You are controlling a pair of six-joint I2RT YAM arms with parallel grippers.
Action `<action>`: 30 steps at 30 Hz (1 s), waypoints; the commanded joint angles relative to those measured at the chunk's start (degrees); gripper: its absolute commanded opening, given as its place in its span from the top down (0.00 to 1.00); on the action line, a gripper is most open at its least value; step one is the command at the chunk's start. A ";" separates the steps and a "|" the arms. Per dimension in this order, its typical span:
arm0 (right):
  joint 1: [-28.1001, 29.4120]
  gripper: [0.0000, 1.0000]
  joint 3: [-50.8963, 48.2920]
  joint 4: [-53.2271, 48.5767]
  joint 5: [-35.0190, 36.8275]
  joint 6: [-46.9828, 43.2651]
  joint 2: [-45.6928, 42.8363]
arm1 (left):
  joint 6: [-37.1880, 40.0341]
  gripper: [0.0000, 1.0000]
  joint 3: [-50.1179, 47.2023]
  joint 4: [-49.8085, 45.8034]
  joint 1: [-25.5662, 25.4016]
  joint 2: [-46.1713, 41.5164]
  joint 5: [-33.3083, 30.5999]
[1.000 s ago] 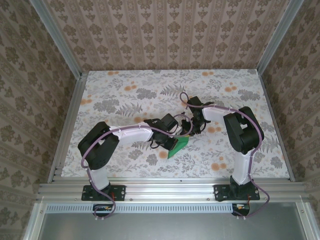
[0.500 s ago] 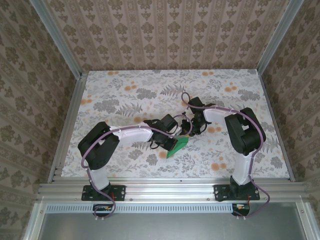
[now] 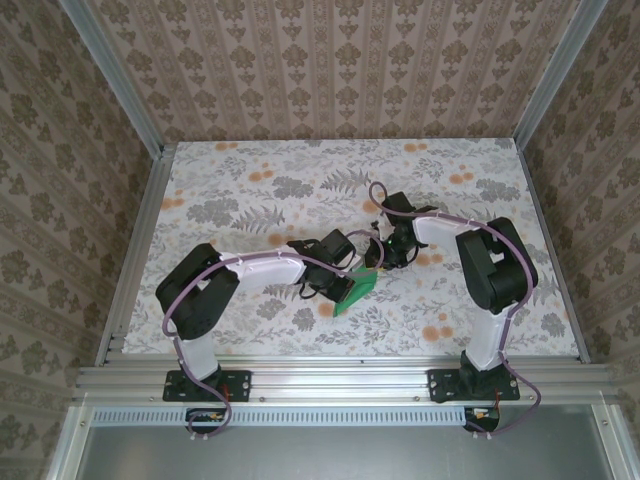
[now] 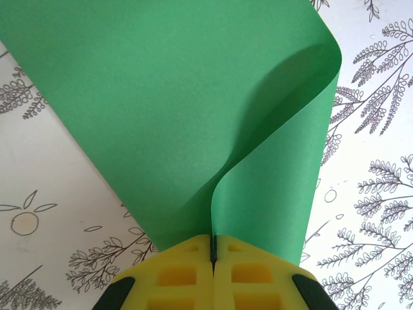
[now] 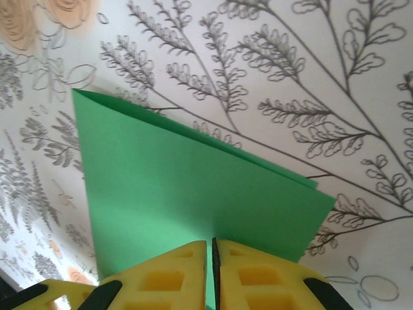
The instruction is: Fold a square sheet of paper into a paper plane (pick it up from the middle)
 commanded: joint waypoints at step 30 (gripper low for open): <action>-0.06 0.87 -0.49 -4.05 1.46 -3.61 1.38 | 2.79 0.96 2.15 -1.04 1.55 2.03 1.65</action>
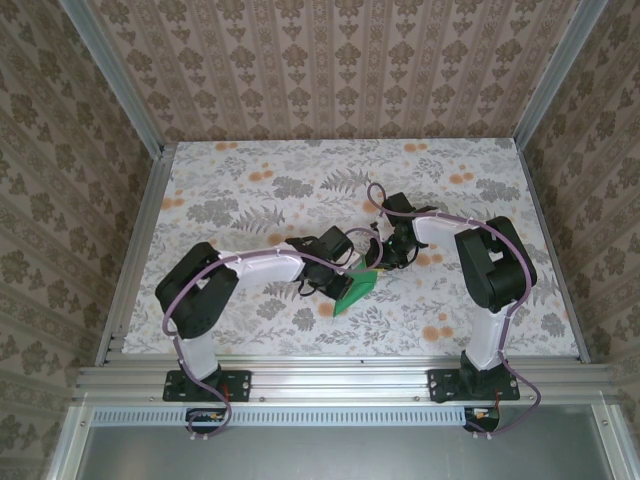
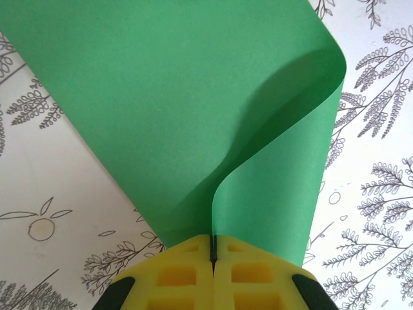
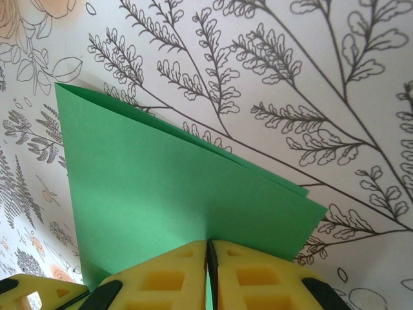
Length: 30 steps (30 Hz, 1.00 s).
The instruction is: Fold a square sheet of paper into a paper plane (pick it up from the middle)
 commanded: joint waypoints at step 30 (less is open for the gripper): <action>2.43 0.86 -23.63 19.12 -8.35 21.60 -23.96 | 2.24 0.96 1.72 -0.75 0.46 1.99 1.06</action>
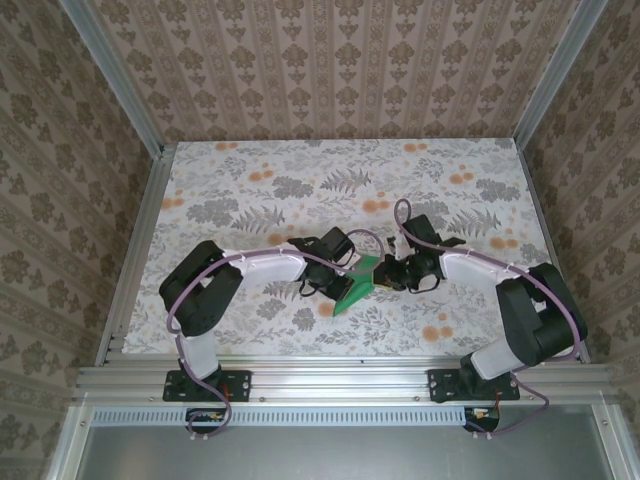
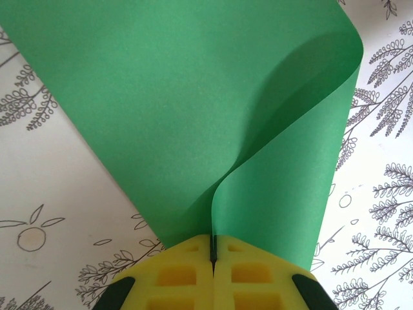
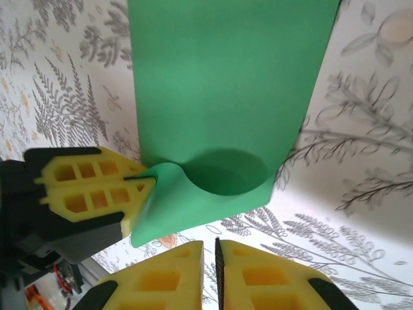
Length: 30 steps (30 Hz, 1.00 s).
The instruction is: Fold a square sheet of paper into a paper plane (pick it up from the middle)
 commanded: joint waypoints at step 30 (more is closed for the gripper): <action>0.38 0.88 13.89 -5.72 13.10 -0.34 8.41 | -1.89 0.96 2.55 -0.68 0.51 1.80 1.83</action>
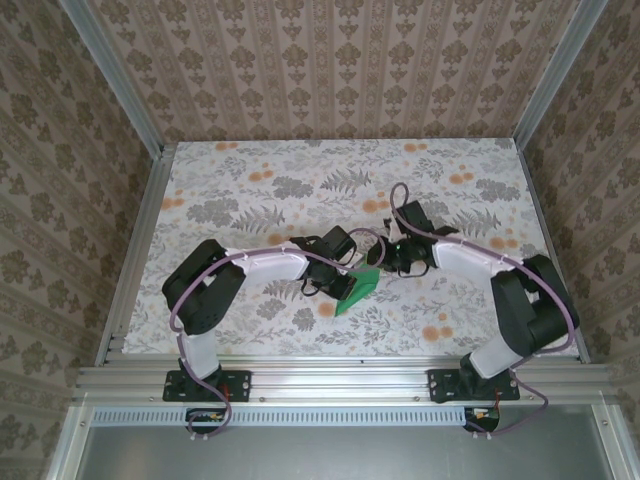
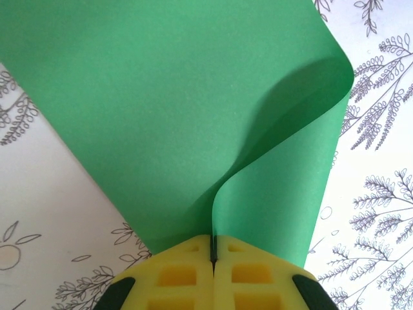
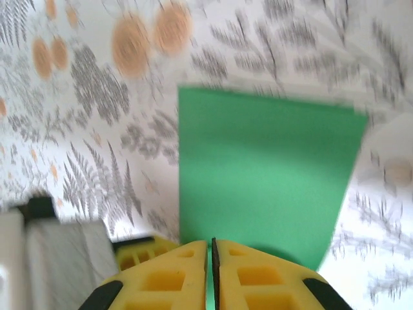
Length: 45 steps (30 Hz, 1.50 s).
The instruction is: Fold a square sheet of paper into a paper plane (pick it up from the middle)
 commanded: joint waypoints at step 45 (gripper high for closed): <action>-0.34 0.90 7.47 -8.07 4.11 -9.64 15.96 | 1.21 0.94 0.97 -1.44 1.42 0.79 4.45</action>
